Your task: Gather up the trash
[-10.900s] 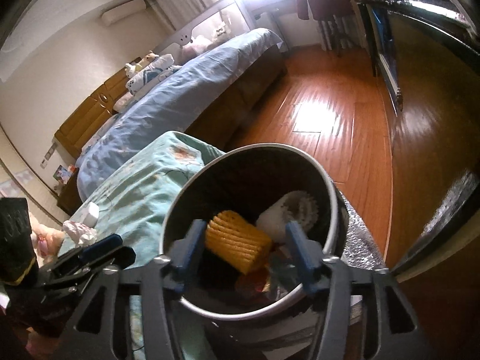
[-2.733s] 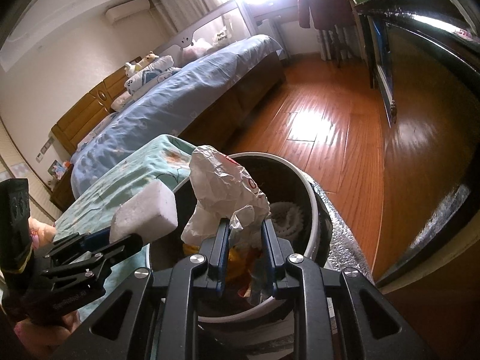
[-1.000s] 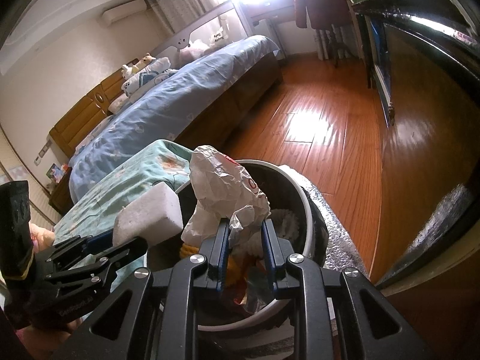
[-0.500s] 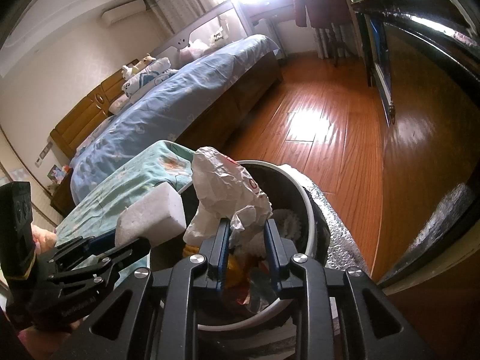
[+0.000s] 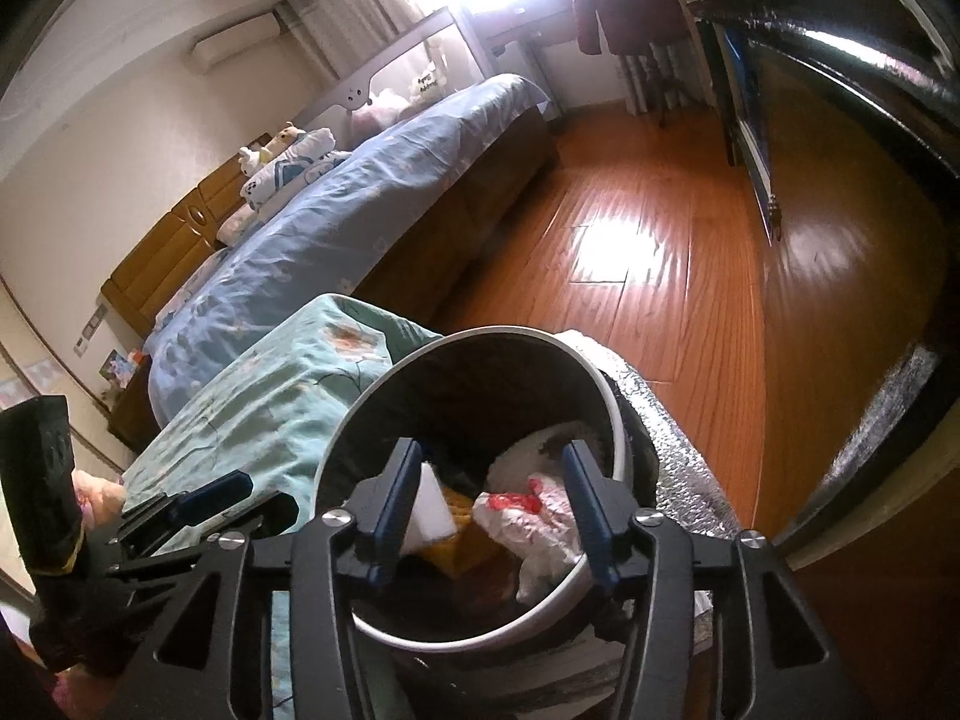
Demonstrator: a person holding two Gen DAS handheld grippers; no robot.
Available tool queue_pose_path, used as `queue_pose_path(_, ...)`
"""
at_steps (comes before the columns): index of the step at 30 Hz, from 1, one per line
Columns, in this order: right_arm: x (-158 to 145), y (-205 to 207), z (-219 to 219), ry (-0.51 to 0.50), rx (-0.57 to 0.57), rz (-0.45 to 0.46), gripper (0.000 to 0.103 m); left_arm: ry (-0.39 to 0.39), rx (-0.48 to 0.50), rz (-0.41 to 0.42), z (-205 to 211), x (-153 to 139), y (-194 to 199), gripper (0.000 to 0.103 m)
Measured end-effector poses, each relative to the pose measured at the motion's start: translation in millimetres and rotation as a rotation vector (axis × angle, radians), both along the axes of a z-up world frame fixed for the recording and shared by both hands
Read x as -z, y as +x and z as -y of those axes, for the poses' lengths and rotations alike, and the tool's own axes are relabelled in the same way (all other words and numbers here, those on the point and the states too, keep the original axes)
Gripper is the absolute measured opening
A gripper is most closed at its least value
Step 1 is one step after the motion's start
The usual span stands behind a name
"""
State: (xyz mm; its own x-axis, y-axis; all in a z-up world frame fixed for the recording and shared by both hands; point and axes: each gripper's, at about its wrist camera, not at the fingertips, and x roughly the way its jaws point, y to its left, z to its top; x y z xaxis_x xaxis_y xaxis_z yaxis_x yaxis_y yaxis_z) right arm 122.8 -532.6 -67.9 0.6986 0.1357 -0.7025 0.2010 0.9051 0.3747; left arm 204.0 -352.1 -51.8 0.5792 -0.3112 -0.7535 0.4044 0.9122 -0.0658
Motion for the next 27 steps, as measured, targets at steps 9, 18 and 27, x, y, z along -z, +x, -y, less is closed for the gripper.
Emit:
queue_pose_path(9,-24.2,-17.9,-30.2,-0.033,-0.039,0.058,0.074,-0.099,-0.081,0.031,-48.5,-9.9,-40.6,0.070)
queue_pose_path(18,-45.8,-49.4,-76.0,-0.026,-0.068,0.144,0.091,-0.160,-0.194,0.093,-117.1,-20.9,-103.0,0.073)
queue_pose_path(27,-45.0,-67.1,-120.7,-0.110,-0.086,0.169,0.094,-0.144,-0.294,0.175,-171.1,-28.9,-156.9,0.079)
